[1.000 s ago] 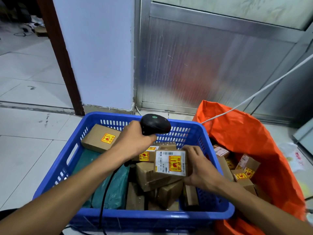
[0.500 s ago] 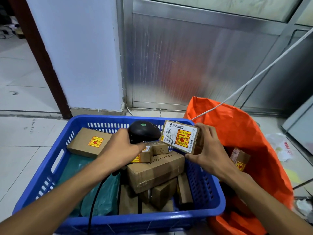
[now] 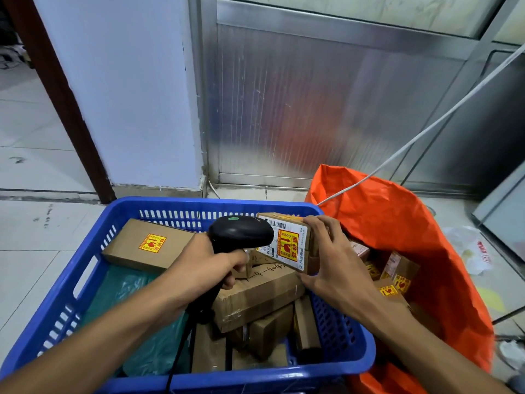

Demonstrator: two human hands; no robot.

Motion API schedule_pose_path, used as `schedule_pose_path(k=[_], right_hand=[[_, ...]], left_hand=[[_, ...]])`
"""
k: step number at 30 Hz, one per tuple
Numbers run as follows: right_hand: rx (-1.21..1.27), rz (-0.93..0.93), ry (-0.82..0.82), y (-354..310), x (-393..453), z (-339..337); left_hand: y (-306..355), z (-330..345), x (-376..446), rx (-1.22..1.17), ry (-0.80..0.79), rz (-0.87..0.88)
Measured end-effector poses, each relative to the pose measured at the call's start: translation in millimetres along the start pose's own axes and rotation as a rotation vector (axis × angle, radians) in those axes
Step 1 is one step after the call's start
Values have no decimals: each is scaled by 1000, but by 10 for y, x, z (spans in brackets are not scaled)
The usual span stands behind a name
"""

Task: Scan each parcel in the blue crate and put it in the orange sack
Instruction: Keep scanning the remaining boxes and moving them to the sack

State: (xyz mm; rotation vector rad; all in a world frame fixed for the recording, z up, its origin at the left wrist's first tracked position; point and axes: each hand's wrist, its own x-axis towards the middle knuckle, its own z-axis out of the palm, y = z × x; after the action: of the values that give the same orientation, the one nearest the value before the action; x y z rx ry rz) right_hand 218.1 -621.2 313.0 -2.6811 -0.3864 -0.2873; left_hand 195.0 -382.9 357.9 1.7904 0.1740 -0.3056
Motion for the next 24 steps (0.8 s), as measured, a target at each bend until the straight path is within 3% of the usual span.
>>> schedule_pose_path(k=[24], right_hand=[[-33,-17,-36,-114,-44,-25]], left_hand=[[-92,44,33,-68,31,-15]])
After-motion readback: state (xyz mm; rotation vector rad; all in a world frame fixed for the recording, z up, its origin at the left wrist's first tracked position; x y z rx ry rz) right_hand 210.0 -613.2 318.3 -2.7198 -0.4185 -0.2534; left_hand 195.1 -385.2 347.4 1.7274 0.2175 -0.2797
